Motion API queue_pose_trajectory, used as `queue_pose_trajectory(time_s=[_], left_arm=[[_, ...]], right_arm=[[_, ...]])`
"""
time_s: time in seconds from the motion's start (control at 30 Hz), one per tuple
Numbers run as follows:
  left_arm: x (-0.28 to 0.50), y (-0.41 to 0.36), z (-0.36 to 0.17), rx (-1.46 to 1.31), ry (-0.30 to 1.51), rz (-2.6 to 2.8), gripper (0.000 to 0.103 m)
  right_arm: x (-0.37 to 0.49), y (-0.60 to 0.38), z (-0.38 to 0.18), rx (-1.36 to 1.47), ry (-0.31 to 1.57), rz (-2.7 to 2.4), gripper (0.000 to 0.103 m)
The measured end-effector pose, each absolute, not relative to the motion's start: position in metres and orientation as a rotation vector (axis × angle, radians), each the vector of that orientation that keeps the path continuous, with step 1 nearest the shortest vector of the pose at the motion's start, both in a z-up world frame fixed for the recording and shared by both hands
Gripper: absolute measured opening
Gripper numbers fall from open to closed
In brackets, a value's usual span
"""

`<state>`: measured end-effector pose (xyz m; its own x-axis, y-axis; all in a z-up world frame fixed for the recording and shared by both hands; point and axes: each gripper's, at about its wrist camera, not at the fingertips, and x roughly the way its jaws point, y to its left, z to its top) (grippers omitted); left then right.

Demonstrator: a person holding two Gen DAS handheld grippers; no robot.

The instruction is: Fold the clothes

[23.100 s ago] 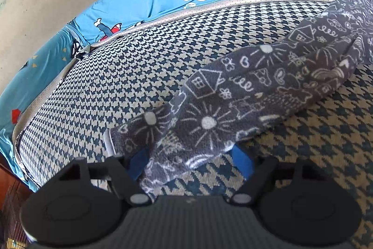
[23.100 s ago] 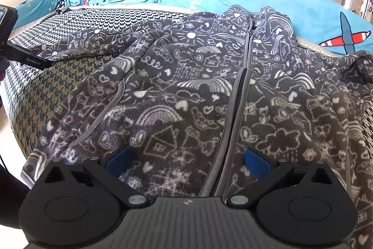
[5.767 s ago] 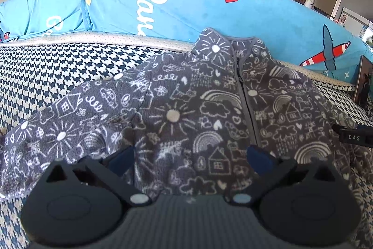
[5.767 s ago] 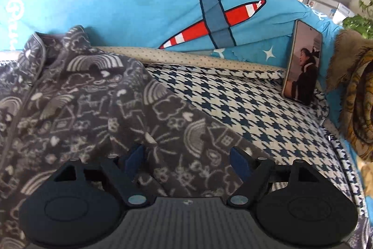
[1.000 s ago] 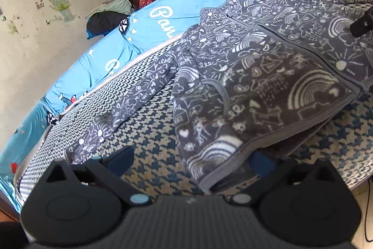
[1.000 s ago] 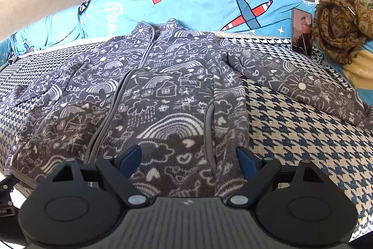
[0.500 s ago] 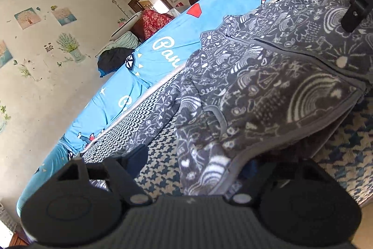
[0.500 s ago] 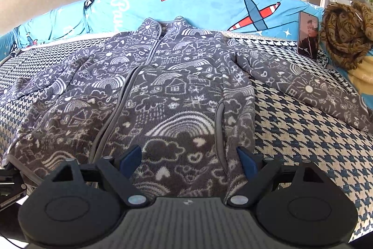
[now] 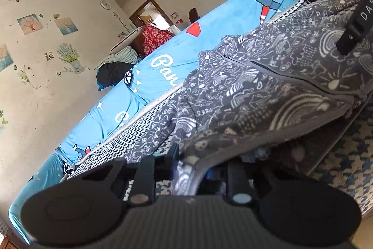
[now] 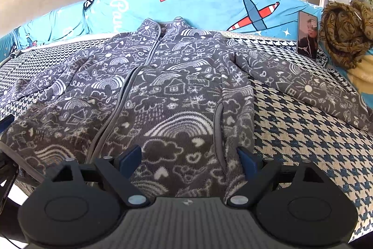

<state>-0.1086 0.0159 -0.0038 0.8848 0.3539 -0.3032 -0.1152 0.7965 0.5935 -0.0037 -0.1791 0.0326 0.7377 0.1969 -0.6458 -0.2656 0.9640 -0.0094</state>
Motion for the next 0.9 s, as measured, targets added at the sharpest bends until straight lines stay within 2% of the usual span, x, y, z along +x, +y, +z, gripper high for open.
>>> queue_pose_trajectory(time_s=[0.07,0.27,0.43,0.7,0.9], left_arm=[[-0.111,0.020,0.005,0.575,0.381,0.299,0.015],[-0.109,0.050,0.019,0.439,0.402,0.407,0.015],[-0.110,0.049,0.017,0.457,0.401,0.397,0.015],[-0.106,0.055,0.023,0.383,0.409,0.412,0.019],[-0.100,0.076,0.028,0.233,0.472,0.436,0.021]], right_arm=[[-0.004,-0.180,0.034,-0.098,0.694,0.257,0.087],[-0.012,-0.183,0.036,-0.084,0.686,0.277,0.087],[-0.023,-0.184,0.038,-0.077,0.684,0.300,0.087],[-0.053,-0.187,0.041,-0.070,0.668,0.367,0.088],[-0.079,-0.168,0.036,-0.235,0.615,0.421,0.091]])
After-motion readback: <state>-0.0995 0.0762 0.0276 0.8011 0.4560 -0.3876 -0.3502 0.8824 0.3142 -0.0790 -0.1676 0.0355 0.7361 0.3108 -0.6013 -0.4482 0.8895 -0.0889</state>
